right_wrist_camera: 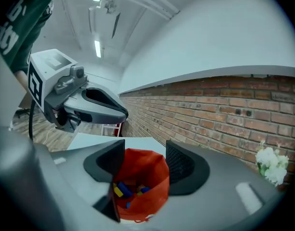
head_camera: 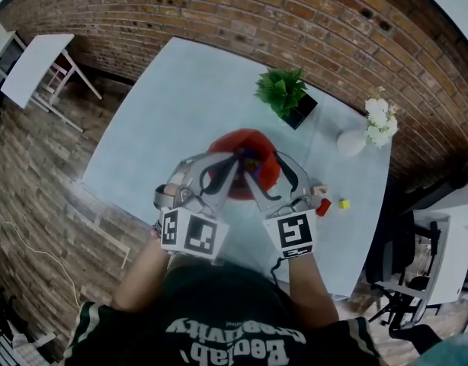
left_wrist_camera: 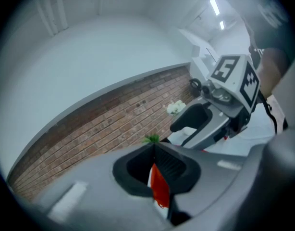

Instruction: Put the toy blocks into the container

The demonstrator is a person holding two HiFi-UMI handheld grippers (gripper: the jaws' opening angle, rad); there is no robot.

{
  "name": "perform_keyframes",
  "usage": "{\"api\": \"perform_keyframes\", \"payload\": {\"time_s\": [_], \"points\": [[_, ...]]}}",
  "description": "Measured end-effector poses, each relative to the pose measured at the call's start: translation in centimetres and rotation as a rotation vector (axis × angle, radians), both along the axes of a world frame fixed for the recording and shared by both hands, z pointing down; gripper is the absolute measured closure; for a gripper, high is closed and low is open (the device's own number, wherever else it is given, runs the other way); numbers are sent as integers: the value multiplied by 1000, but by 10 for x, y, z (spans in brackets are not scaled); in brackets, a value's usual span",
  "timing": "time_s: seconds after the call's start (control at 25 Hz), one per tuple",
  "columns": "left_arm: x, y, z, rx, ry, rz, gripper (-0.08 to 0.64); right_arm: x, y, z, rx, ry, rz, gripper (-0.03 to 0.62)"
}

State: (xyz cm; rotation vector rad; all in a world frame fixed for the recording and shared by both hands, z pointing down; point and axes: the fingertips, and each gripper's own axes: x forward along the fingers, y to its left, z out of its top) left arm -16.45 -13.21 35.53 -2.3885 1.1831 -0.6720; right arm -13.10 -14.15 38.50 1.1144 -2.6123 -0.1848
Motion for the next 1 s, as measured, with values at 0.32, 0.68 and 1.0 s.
{"api": "perform_keyframes", "payload": {"time_s": [0.32,0.68,1.0], "points": [[7,2,-2,6,0,11,555,-2,22,-9,65,45,-62,586],[47,8,-7,8,5,103,555,39,30,-34,127,37,32,586],[135,21,-15,22,21,288,555,130,49,-56,170,44,235,586]]}}
